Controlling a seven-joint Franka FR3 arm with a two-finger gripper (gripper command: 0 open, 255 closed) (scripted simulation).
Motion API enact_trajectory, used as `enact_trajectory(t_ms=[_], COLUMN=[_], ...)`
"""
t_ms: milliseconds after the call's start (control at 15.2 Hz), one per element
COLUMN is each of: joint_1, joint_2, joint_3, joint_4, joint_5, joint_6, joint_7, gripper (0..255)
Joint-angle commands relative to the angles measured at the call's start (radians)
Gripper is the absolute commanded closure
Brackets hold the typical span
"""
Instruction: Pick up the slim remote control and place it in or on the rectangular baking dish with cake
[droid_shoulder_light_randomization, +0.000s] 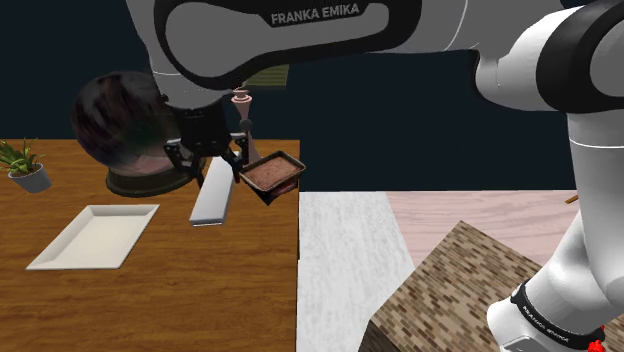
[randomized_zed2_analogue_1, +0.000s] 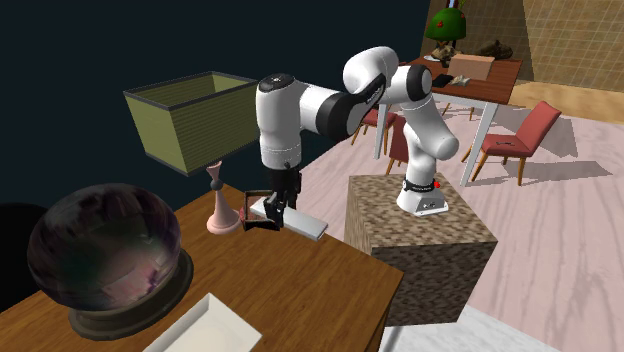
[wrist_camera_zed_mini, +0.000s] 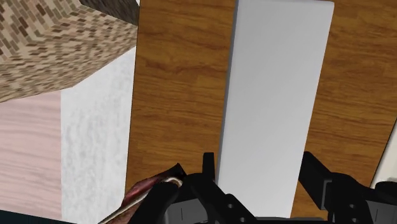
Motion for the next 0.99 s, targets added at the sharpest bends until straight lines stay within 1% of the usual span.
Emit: enact_trajectory(t_ms=[0,66,264,528,924], joint_1=[0.008,0.010,-0.049,-0.118,-0.202], joint_2=[0.003,0.005,-0.015,-0.025,-0.006], joint_3=[0.000,0.000,-0.008,-0.022,-0.049], joint_4=[0.036,0.046,0.021,0.014,0.057], joint_5=[-0.001,-0.001,0.011,0.021,0.024], joint_6=[-0.032,-0.040,-0.030,-0.027,-0.043], joint_7=[-0.003,-0.004,-0.063,-0.143,-0.262], gripper=[255,255,255,255,255])
